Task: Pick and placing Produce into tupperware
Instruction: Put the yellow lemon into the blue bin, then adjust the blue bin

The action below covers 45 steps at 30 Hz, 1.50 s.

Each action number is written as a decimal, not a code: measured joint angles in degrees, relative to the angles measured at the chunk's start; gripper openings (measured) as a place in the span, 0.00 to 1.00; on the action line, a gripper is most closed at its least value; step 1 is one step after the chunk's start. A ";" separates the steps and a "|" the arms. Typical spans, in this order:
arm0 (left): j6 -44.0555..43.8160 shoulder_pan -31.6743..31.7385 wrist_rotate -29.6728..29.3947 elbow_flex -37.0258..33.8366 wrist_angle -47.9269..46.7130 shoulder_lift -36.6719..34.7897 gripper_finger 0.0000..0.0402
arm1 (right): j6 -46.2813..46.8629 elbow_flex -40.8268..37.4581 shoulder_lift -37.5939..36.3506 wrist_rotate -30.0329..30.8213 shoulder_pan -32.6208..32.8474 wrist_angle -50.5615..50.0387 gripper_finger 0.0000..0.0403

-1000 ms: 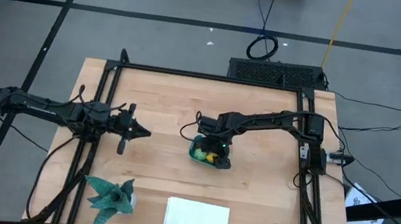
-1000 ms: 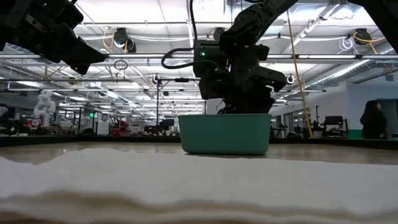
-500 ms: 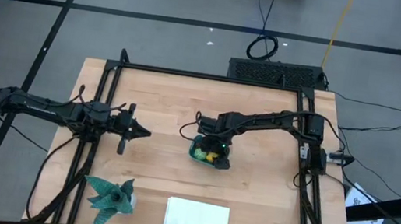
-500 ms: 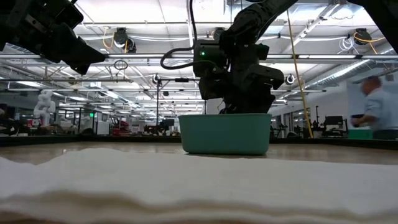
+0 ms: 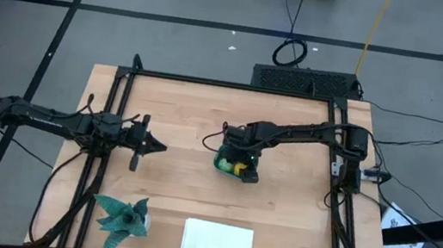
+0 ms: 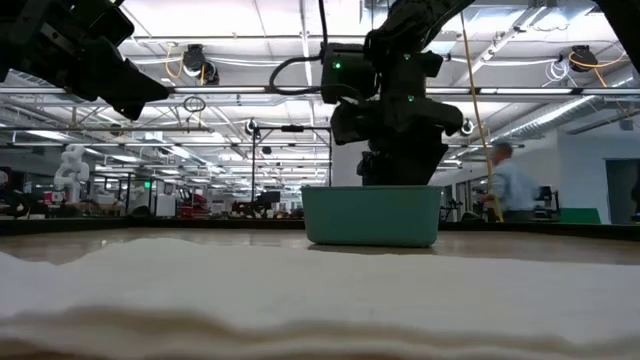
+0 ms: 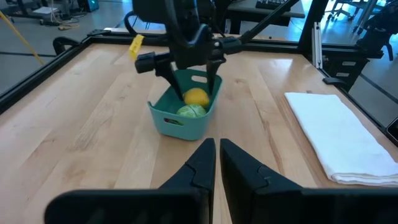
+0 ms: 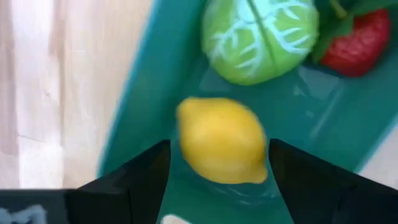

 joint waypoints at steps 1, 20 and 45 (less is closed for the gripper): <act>0.00 0.00 0.00 0.00 0.02 0.00 0.06 | 0.06 0.02 -0.11 0.04 0.04 -0.06 0.65; -0.73 0.00 0.02 0.00 0.00 0.00 0.06 | 1.16 0.13 -0.17 0.37 0.06 -2.46 0.65; -1.03 -0.01 0.02 0.00 -0.03 0.00 0.06 | -0.27 6.12 -1.75 1.76 0.00 -8.74 0.60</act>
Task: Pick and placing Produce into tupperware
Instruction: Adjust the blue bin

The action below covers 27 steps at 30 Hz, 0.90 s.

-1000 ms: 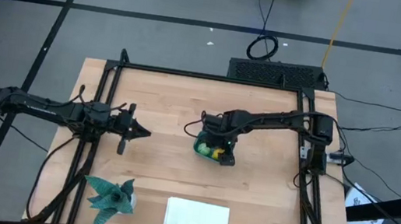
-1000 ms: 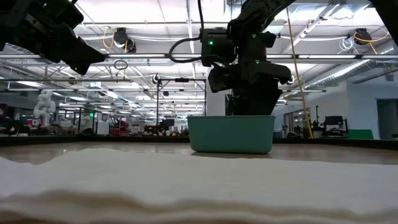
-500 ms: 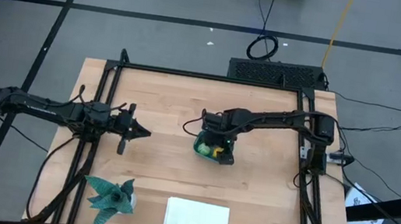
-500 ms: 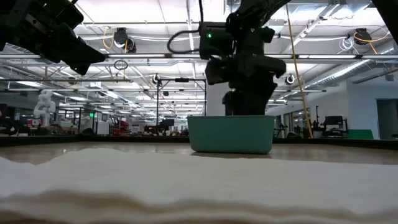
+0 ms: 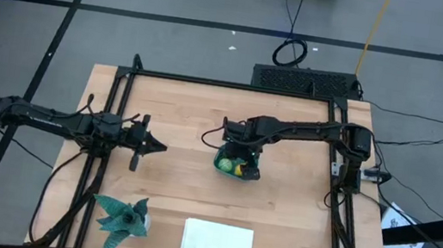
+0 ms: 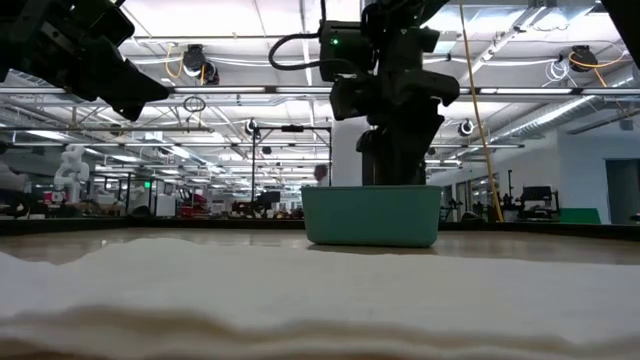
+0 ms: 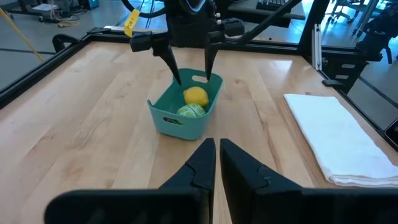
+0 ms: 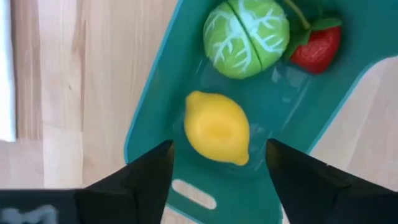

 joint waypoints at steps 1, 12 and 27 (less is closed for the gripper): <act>0.00 0.01 0.00 0.00 -0.01 0.00 0.06 | -0.09 0.00 0.00 -0.01 0.00 -0.07 0.58; -0.09 0.03 0.00 0.00 -0.01 0.00 0.06 | -3.49 0.00 0.00 -0.17 0.02 0.29 0.25; -0.07 0.03 0.00 0.00 -0.01 0.00 0.06 | -4.36 0.00 0.00 -0.25 -0.07 -2.48 0.00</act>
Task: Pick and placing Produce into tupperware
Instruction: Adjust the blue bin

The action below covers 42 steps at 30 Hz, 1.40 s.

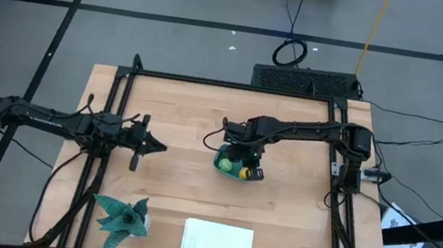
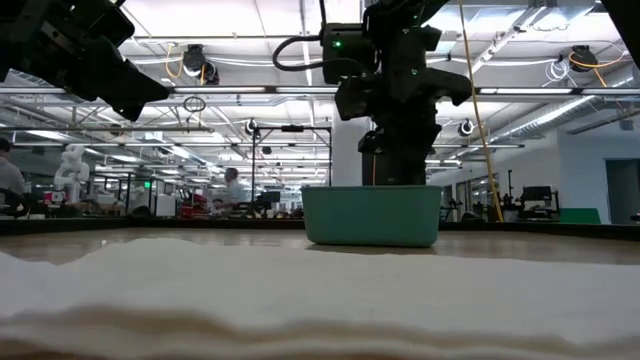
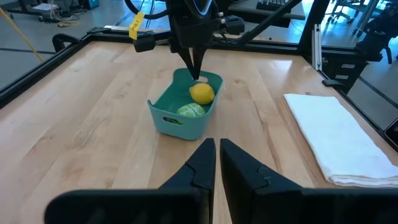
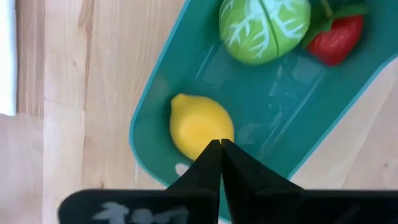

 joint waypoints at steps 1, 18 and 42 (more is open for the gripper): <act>-0.01 0.00 0.00 0.00 0.00 0.00 0.06 | 0.04 0.00 0.00 0.00 0.00 -0.39 0.00; 0.00 0.00 0.00 0.00 0.02 0.00 0.06 | 0.52 7.14 -1.82 -3.84 0.02 -6.72 0.00; 0.13 0.00 0.00 0.00 0.05 0.00 0.06 | 5.11 5.95 -31.58 -1.35 -2.14 10.35 0.00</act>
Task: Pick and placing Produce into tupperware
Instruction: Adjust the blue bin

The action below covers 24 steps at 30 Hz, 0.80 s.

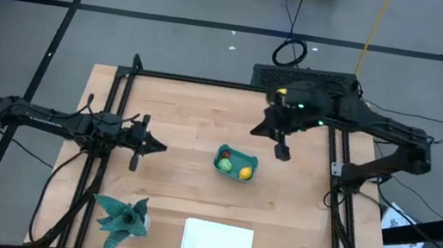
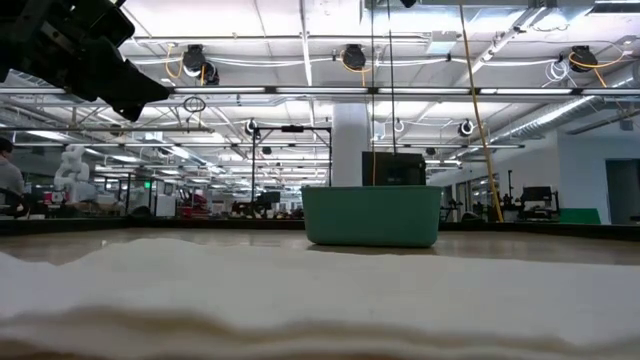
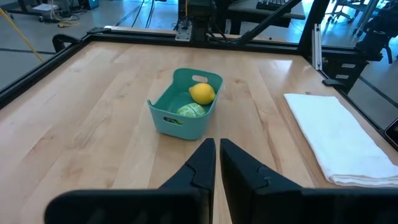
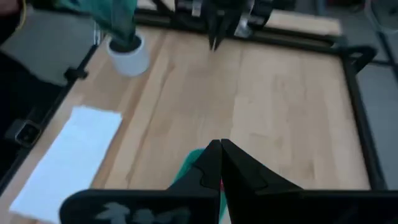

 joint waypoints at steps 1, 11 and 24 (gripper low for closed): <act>-0.02 -0.02 0.00 0.00 -0.03 0.00 0.06 | 0.60 -0.98 -1.33 0.19 0.00 1.02 0.00; -0.07 0.00 0.00 0.00 -0.01 0.00 0.06 | 5.29 -19.08 -13.88 0.36 -0.52 15.71 0.00; 1.35 0.00 0.00 0.00 0.02 0.00 0.06 | 9.35 -40.47 -31.23 1.64 -0.52 33.63 0.00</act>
